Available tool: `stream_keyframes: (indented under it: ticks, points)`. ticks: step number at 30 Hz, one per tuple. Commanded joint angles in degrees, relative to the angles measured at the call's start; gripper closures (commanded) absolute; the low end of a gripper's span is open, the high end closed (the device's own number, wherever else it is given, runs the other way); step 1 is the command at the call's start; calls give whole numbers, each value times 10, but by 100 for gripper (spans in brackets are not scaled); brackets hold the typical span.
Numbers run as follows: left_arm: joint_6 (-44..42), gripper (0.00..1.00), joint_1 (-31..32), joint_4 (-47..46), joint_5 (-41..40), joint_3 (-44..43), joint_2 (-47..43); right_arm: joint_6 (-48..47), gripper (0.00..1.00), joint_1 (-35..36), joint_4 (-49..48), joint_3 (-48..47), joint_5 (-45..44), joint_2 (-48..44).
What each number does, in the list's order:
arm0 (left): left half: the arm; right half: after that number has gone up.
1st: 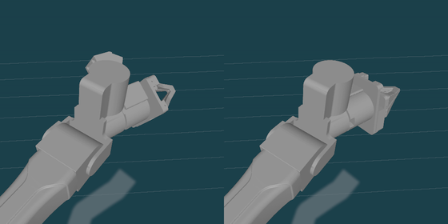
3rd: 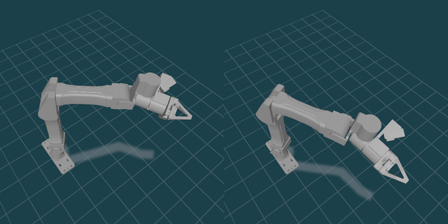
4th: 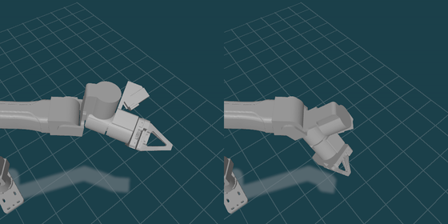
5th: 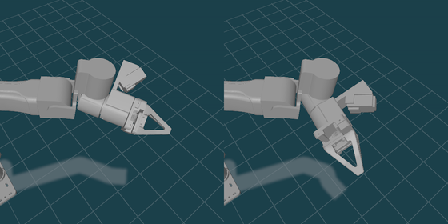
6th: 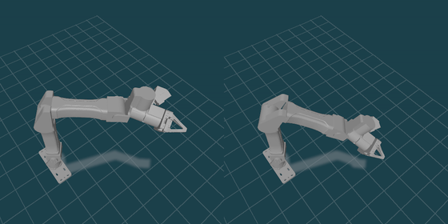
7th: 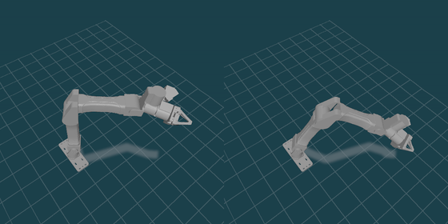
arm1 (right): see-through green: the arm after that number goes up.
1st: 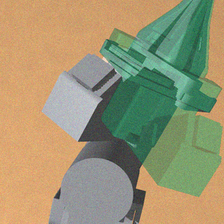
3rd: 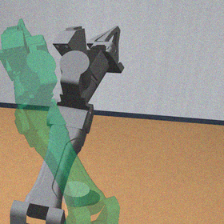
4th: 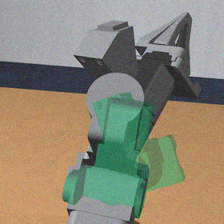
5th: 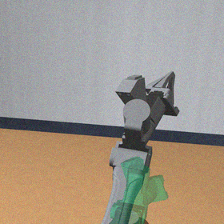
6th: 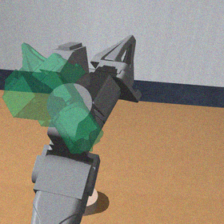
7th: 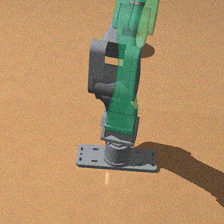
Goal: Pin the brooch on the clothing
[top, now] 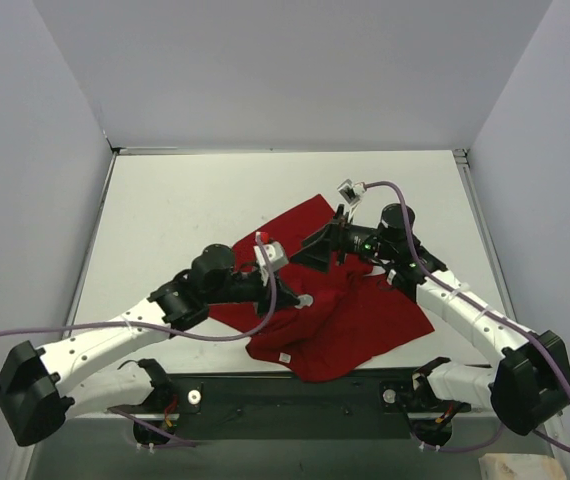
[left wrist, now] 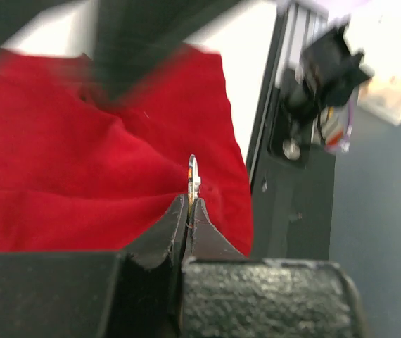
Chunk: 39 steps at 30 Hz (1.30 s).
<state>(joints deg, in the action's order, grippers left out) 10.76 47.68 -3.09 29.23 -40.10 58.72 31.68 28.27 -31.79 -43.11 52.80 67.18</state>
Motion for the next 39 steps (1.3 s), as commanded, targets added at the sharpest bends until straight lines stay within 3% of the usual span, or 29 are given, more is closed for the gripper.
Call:
stream_keyframes:
  ticks: [1,5,10,11,13,15,17,23,30,34,39]
  points:
    - [-36,100,70,30,-99,-31,62,0,0,-17,12,-29,-36,10]
    - [-42,100,167,59,-212,-38,101,0,0,-38,51,-27,-91,1]
    - [-31,100,195,51,-276,-39,125,23,0,-73,68,-29,-98,16]
    - [-36,75,198,50,-280,-40,124,28,0,-75,69,-28,-100,17]
    - [-42,55,197,44,-288,-42,119,43,0,-85,69,-28,-100,26]
    - [-43,15,196,40,-313,-42,111,48,0,-88,70,-28,-97,36]
    - [-38,6,195,21,-334,-45,105,51,0,-92,70,-29,-97,44]
    - [7,4,156,7,-349,-59,86,53,0,-97,68,-38,-76,59]
    - [130,5,35,20,-327,-54,47,37,0,-102,110,-69,-90,91]
    - [200,5,-53,58,-328,-32,25,-4,0,-101,246,-162,-138,145]
    - [324,5,-230,133,-249,18,17,-80,0,-89,424,-306,-240,254]
